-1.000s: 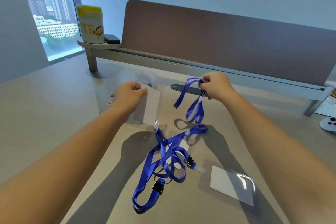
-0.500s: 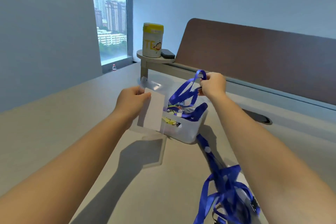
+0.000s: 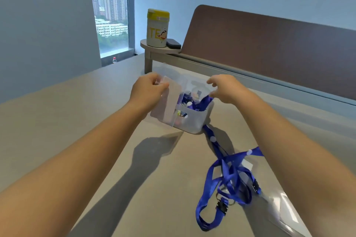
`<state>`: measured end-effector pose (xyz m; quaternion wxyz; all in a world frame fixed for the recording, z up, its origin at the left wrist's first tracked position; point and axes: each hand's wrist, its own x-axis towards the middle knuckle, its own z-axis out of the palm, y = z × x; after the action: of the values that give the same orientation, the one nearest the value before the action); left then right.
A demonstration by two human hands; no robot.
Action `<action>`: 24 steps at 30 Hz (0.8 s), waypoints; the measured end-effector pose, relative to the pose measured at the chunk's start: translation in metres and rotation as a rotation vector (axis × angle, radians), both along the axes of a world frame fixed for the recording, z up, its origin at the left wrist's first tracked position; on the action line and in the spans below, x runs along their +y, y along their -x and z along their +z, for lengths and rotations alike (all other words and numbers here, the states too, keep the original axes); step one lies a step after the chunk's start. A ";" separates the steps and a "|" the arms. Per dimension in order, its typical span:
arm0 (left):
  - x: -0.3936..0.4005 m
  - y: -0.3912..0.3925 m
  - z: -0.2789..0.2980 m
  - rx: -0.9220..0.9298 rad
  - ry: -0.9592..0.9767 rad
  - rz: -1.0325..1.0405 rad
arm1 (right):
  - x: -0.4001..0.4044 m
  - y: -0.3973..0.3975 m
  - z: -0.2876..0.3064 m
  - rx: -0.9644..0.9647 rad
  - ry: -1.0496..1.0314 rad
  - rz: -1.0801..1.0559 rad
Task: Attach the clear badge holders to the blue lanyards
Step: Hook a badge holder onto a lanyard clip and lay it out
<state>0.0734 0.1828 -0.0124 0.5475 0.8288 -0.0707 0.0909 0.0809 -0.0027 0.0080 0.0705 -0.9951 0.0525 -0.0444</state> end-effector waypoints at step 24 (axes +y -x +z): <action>-0.195 0.182 -0.057 -0.402 -0.436 -0.580 | -0.197 0.312 -0.115 0.156 0.033 -0.632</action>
<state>-0.1082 -0.0117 -0.0690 0.3373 0.8370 -0.4242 0.0757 -0.2310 -0.1995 -0.1073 0.0329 -0.9311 0.3632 0.0116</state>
